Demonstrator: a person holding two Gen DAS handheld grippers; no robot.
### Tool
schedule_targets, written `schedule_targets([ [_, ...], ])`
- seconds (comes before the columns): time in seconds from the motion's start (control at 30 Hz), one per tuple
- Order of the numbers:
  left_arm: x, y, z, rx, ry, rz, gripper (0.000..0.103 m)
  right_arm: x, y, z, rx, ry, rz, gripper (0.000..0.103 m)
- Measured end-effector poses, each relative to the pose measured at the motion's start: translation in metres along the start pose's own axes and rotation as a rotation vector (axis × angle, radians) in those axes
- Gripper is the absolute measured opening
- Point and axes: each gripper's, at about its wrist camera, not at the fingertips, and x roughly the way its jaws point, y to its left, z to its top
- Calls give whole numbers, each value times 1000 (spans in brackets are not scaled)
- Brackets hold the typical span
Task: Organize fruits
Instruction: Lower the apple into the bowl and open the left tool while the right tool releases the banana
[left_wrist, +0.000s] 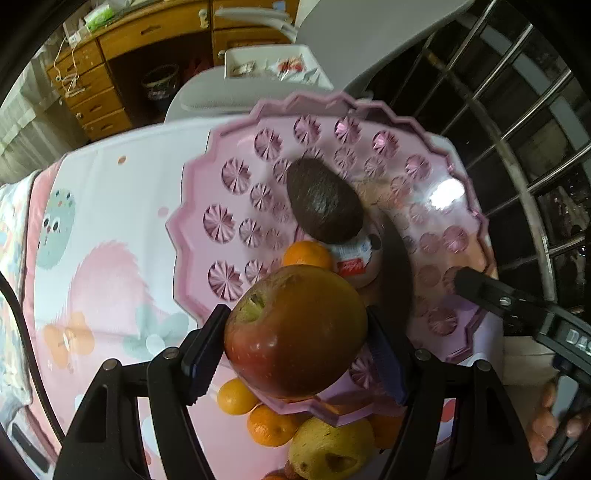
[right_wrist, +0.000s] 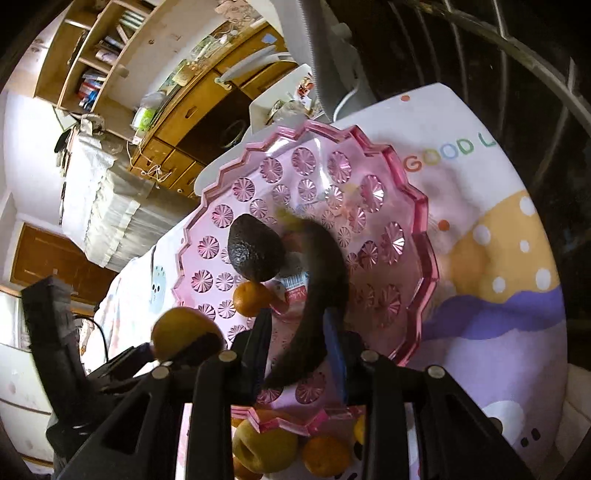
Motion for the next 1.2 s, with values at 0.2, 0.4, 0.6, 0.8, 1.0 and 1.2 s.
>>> schedule_targets([
  [0.2,-17,2,-6,5,-63,-60,88,-14,-1,-10,44,-9,-17,30],
  [0.4,-47,12,-21,11,-100,-100,88,-34,3,-28,74,-44,-40,30],
  [0.6,-77,35,-47,15,-122,-117,88,-52,17,-56,81,-81,-62,31],
  [0.8,-95,56,-81,23,-112,-138,88,-66,39,-90,74,-102,-77,35],
  [1.0,-106,73,-112,37,-98,-157,88,-81,58,-122,58,-132,-97,42],
  [1.2,-110,81,-136,70,-74,-178,88,-88,72,-156,31,-161,-131,48],
])
